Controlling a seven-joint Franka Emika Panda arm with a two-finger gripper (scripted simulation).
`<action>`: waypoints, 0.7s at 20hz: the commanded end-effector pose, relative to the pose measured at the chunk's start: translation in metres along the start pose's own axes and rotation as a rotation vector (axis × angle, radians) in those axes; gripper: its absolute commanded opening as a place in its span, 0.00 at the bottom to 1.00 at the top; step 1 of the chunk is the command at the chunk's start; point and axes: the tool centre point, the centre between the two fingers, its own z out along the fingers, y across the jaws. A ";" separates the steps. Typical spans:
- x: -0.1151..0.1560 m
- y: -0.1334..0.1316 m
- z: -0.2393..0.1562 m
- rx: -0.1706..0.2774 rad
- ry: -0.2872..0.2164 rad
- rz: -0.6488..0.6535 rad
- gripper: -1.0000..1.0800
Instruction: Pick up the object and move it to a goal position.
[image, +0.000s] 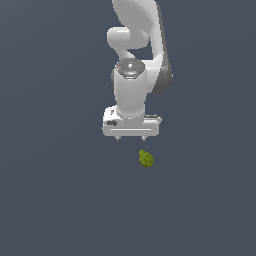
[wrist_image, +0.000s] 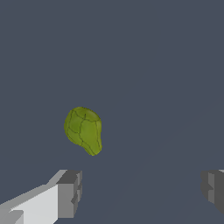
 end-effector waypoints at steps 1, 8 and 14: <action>0.000 -0.002 0.001 0.000 0.000 0.000 0.96; 0.005 -0.022 0.024 -0.007 -0.009 0.008 0.96; 0.010 -0.054 0.061 -0.017 -0.020 0.020 0.96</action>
